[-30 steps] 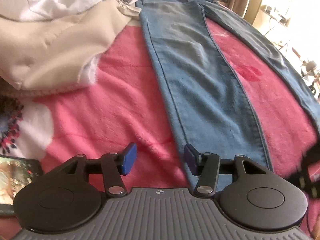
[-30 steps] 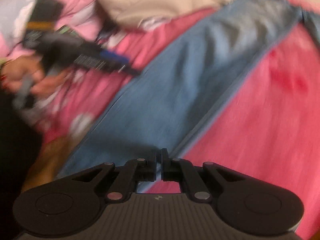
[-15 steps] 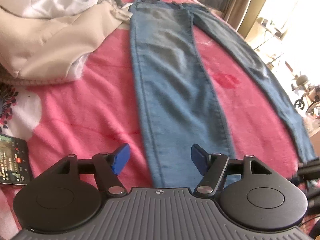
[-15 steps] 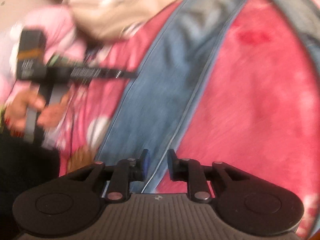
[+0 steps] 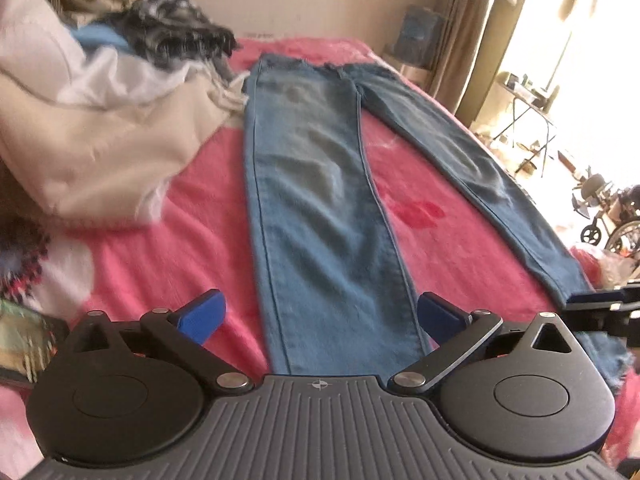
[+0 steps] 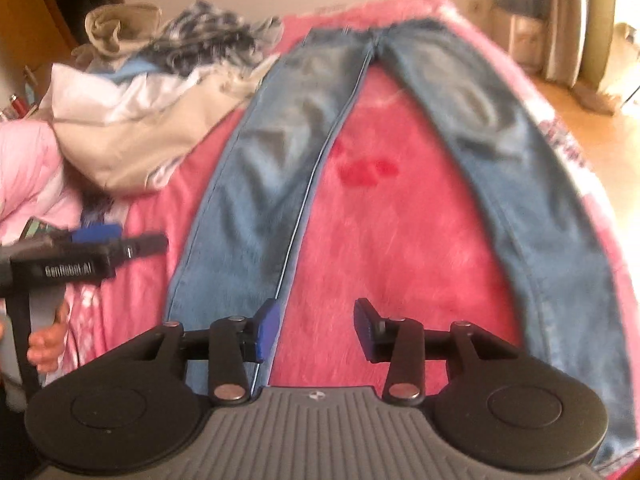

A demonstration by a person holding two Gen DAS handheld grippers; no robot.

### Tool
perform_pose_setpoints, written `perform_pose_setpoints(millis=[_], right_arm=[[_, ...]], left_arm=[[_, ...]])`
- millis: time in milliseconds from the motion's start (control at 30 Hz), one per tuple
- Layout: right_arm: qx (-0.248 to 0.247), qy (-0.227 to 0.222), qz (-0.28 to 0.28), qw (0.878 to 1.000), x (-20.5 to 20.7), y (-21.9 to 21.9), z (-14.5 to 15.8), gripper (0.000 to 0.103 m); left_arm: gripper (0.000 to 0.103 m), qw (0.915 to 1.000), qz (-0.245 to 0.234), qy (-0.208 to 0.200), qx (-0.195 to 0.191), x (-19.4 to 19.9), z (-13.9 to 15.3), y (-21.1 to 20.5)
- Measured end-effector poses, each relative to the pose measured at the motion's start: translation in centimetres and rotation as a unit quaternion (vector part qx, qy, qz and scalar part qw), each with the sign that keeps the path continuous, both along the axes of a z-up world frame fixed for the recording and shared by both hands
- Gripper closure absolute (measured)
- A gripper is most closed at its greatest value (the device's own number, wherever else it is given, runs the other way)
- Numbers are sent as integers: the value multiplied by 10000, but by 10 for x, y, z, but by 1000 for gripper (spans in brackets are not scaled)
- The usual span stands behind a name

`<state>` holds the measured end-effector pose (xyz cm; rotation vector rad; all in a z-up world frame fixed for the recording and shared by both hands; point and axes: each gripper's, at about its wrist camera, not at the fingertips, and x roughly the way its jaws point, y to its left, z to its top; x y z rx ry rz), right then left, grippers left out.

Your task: Fold clothes

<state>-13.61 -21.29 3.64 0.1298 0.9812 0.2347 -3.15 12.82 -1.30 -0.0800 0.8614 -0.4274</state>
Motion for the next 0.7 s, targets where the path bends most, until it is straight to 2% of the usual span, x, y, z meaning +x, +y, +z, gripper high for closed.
perform_pose_setpoints(millis=[200, 333, 400, 467, 567, 700], right_arm=[[-243, -242, -381, 9987, -9, -2, 38, 58], [-655, -658, -500, 9944, 3, -5, 81, 57], [-863, -1038, -665, 9886, 27, -2, 106, 52], [-968, -1356, -819, 9826, 55, 3, 128, 41], [-549, -1453, -948, 9833, 126, 21, 139, 37], [-476, -1619, -783, 9825, 237, 68, 120, 35]], left_arm=[[0, 9997, 93, -115, -180, -4, 5, 10], [0, 9974, 379, -110, -601, 3, 15, 23], [0, 9943, 389, -29, -994, 7, 19, 31], [0, 9933, 448, -64, -1067, 10, 22, 34], [0, 9943, 663, -95, -829, 19, 16, 36], [0, 9947, 933, 162, -395, 47, -1, 36]])
